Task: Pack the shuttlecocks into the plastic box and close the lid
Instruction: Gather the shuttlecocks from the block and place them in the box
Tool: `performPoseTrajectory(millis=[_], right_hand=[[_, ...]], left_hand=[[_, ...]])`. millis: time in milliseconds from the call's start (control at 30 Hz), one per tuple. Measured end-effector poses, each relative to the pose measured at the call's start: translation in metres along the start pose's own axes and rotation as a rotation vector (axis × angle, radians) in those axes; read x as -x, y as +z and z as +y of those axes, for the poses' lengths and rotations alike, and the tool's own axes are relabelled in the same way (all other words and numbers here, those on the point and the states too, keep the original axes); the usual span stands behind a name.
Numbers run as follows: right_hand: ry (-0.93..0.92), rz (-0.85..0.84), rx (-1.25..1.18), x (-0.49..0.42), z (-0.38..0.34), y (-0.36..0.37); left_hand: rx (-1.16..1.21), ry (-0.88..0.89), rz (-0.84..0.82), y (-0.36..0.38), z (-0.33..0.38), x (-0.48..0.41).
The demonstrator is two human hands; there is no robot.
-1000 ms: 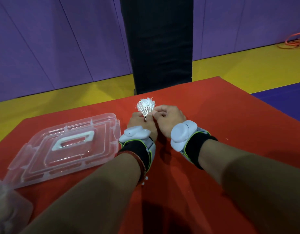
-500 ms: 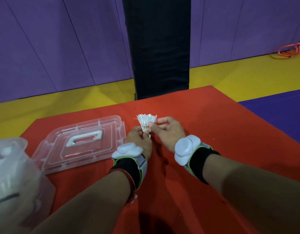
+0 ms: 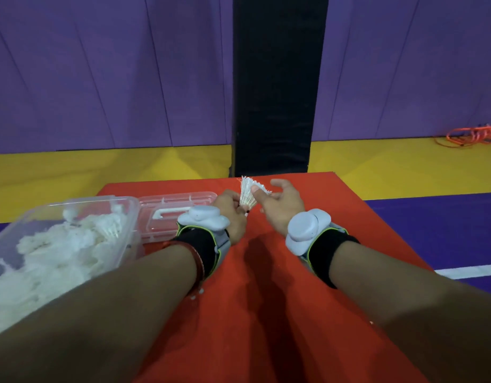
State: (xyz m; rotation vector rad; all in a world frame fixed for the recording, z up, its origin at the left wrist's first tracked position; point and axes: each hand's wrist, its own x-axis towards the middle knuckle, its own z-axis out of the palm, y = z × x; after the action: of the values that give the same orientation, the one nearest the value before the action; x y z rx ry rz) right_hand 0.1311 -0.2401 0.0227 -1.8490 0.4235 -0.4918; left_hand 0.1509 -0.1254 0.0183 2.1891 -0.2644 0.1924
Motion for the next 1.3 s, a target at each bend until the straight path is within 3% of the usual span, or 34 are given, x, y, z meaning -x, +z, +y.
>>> performPoseTrajectory(millis=[133,333,700,967,1300], right_hand=[[-0.084,-0.013,0.021,0.029,-0.036,0.001],[-0.235,-0.06,0.027,0.066,-0.081,0.019],[-0.426,-0.2,0.082,0.137,-0.151,0.107],[-0.547,-0.178,0.178,0.144,-0.171,0.158],[-0.557,-0.207,0.233,0.128,-0.162,0.2]], left_hand=[[-0.041,0.069,0.016,-0.047,0.012,0.014],[-0.305,0.231,0.051,-0.123,0.008,0.032],[-0.387,0.213,0.097,-0.252,-0.052,0.062],[-0.36,0.234,0.19,-0.292,-0.09,0.054],[-0.359,0.209,0.237,-0.296,-0.151,0.03]])
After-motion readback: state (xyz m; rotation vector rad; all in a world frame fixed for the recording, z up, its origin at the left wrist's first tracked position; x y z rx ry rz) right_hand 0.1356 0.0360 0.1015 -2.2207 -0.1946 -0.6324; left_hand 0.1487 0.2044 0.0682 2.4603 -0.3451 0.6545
